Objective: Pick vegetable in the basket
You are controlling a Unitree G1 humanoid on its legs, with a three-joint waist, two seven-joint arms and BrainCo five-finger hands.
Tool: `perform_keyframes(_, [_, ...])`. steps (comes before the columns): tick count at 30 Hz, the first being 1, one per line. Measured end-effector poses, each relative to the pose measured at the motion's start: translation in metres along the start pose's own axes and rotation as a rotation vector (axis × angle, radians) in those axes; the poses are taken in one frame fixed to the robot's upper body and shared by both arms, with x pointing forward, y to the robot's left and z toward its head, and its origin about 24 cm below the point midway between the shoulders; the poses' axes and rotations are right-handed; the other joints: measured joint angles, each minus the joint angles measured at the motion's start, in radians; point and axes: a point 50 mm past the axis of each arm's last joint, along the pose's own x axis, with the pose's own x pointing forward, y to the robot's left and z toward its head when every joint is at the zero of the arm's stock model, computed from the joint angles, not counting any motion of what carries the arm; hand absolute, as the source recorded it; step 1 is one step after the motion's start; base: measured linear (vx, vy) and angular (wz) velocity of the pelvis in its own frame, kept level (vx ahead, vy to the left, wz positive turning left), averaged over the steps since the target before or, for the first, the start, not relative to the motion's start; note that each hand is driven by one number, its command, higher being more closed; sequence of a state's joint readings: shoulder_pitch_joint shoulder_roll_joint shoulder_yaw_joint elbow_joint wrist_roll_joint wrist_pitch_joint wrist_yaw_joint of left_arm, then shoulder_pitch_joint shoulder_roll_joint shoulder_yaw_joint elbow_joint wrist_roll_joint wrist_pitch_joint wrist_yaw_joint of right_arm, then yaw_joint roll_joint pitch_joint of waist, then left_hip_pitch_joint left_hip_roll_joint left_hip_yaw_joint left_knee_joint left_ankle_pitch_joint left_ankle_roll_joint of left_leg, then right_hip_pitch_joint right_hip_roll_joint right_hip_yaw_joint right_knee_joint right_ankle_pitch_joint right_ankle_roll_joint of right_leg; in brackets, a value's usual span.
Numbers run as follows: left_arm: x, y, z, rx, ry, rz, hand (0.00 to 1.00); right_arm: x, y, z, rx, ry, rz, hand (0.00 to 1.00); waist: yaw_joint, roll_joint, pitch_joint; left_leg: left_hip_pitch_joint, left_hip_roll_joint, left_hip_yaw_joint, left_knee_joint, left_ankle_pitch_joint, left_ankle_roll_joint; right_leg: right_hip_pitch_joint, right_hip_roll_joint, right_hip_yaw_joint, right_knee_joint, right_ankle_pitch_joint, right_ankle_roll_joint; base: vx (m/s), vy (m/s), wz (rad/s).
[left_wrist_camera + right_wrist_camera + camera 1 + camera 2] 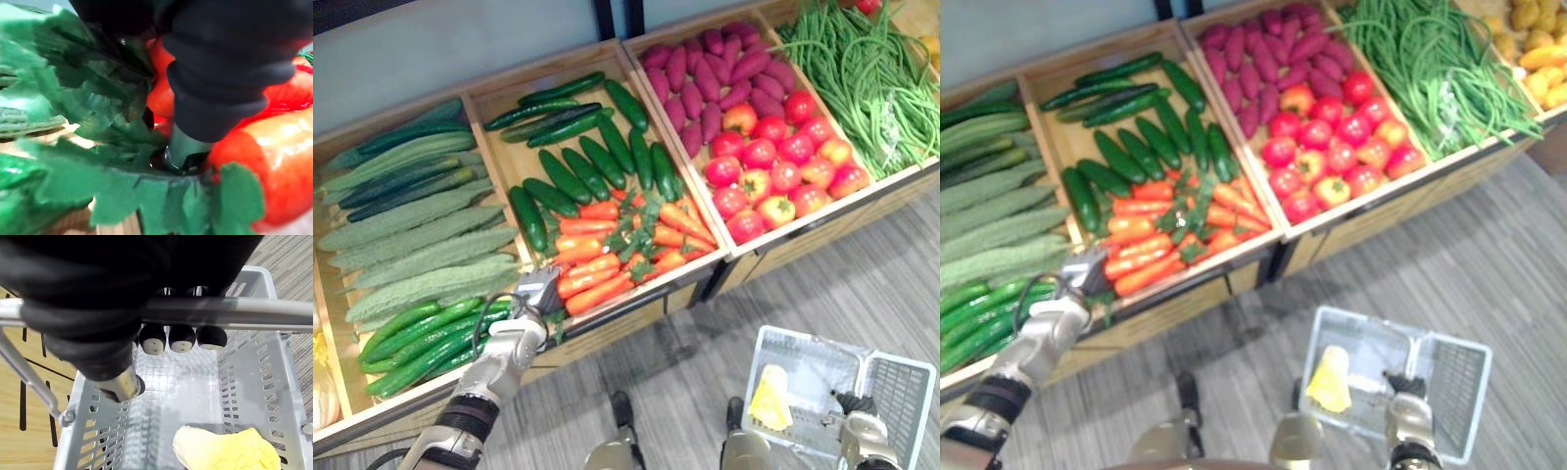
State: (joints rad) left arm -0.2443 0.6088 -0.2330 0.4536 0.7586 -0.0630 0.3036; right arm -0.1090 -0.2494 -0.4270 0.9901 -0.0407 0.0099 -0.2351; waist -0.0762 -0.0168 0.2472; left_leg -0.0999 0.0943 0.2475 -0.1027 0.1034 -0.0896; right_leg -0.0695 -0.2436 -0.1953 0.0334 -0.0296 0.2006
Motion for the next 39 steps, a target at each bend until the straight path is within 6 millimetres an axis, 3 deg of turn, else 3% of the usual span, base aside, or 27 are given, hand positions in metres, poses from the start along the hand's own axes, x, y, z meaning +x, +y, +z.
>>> perform_keyframes(3, [0.003, 0.015, 0.000, -0.026, 0.006, 0.069, 1.00, 0.000, 0.000, -0.001, -0.003, 0.001, 0.000, 1.00, 0.001, -0.004, -0.002, 0.008, 0.001, -0.007, 0.005, 0.000, 0.000, 0.017, 0.001, -0.016, -0.002, 0.000, 0.000, 0.08, -0.013, 0.10])
perform_keyframes(11, [0.005, 0.034, -0.014, -0.065, 0.084, 0.169, 1.00, 0.000, 0.000, -0.001, -0.004, 0.003, 0.004, 1.00, 0.000, -0.004, -0.002, 0.034, 0.003, 0.006, 0.005, 0.000, -0.001, 0.036, 0.001, -0.015, 0.001, 0.000, -0.001, 0.02, -0.007, -0.03])
perform_keyframes(19, [0.004, 0.043, -0.024, -0.077, 0.133, 0.222, 1.00, -0.002, -0.003, -0.010, -0.011, 0.022, -0.001, 1.00, 0.011, -0.008, -0.007, 0.034, 0.005, 0.012, -0.001, -0.001, -0.002, 0.034, 0.001, -0.012, 0.002, -0.005, -0.006, -0.07, -0.003, -0.01])
perform_keyframes(26, [0.004, 0.050, -0.027, -0.093, 0.151, 0.260, 1.00, -0.006, 0.002, -0.019, -0.008, 0.046, 0.012, 1.00, 0.029, -0.030, -0.025, 0.034, 0.003, 0.012, 0.000, -0.002, -0.003, 0.037, 0.001, -0.012, -0.001, -0.004, -0.006, 0.01, -0.005, 0.01])
perform_keyframes(39, [0.003, 0.053, -0.027, -0.191, 0.195, 0.363, 1.00, -0.007, 0.002, -0.022, -0.047, 0.046, 0.013, 1.00, 0.025, -0.027, -0.066, 0.043, 0.004, 0.015, -0.001, -0.002, -0.003, 0.040, 0.002, -0.009, 0.000, -0.004, -0.006, 0.02, -0.005, -0.01])
